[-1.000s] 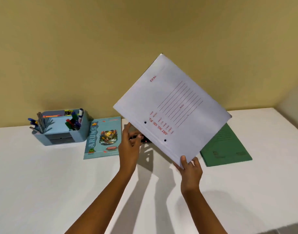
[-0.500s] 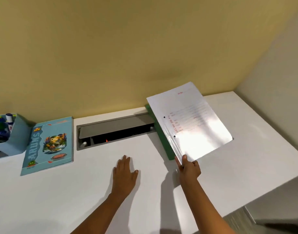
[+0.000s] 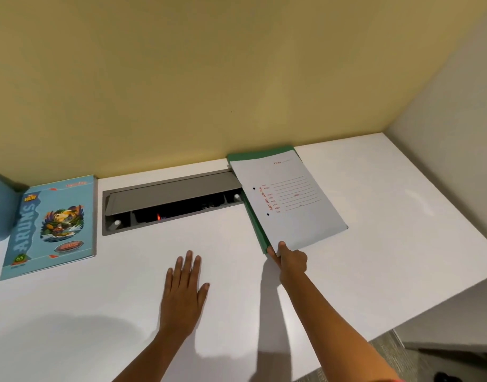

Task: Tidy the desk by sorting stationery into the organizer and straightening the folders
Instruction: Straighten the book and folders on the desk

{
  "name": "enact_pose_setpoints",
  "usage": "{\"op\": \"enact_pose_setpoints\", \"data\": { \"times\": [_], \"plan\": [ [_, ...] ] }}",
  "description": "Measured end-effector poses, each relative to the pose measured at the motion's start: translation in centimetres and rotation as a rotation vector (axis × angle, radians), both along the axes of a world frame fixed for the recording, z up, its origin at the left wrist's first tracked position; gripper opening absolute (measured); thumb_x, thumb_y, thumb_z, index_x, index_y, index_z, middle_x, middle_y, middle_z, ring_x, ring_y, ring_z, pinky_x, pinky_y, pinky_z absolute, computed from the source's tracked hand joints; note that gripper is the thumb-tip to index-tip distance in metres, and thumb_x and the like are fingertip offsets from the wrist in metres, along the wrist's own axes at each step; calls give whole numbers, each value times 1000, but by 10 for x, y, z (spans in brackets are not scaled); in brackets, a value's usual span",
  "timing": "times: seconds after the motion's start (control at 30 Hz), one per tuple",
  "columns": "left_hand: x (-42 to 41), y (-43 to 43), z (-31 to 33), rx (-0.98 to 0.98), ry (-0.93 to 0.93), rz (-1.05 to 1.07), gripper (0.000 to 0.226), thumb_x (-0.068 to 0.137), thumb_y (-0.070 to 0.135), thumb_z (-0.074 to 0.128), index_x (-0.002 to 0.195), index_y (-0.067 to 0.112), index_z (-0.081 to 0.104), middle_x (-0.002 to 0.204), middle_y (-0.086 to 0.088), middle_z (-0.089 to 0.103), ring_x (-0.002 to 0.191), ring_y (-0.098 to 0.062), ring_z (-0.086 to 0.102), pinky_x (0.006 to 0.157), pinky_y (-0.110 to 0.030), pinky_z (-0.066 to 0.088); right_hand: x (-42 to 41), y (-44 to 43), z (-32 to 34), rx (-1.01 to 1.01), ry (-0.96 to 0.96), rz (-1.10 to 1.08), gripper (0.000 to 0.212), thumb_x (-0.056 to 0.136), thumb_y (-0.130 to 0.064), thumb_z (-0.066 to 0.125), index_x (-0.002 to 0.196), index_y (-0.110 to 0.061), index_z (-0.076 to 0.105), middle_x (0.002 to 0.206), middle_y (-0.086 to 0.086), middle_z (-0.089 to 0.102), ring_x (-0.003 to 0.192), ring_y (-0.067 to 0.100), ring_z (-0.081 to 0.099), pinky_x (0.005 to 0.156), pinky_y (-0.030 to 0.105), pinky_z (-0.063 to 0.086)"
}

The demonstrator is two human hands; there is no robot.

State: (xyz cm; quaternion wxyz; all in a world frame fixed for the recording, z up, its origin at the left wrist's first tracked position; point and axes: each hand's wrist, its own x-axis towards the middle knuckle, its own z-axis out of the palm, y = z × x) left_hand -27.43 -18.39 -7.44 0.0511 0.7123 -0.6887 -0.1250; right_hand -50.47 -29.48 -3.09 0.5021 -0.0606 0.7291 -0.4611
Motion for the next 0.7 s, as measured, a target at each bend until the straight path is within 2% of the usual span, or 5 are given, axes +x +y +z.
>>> {"op": "enact_pose_setpoints", "data": {
  "times": [0.17,0.27,0.4,0.53,0.7],
  "plan": [
    [1,0,-7,-22,0,13,64,96,48,17,150,15,21,160,-5,14,147,-24,14,119,-38,6,-6,-5,3,96,304,288,24,85,-19,57,84,5,59,71,17,72,52,17,69,68,22,52],
    [-1,0,-8,-31,10,23,64,96,49,18,150,16,21,160,-5,14,147,-23,13,119,-38,7,-8,-10,8,162,464,401,37,82,-23,62,101,9,57,87,21,71,56,23,68,56,22,46],
    [0,-1,-10,-39,7,23,64,96,49,18,151,16,21,160,-4,13,147,-22,10,119,-39,8,-12,-13,12,224,645,338,73,71,-22,80,121,4,34,119,22,48,101,41,59,77,39,49],
    [0,-1,-11,-44,2,27,64,96,49,18,151,16,20,160,-4,14,147,-21,9,119,-38,7,-17,-17,10,148,727,339,88,71,-20,81,138,1,28,136,23,34,125,38,39,100,44,42],
    [0,0,-12,-50,0,25,64,96,49,17,151,17,20,160,-4,14,148,-22,10,119,-39,9,-11,-23,8,55,788,483,94,74,-18,80,144,-1,20,145,21,30,134,35,28,110,40,28]
  ]
}}
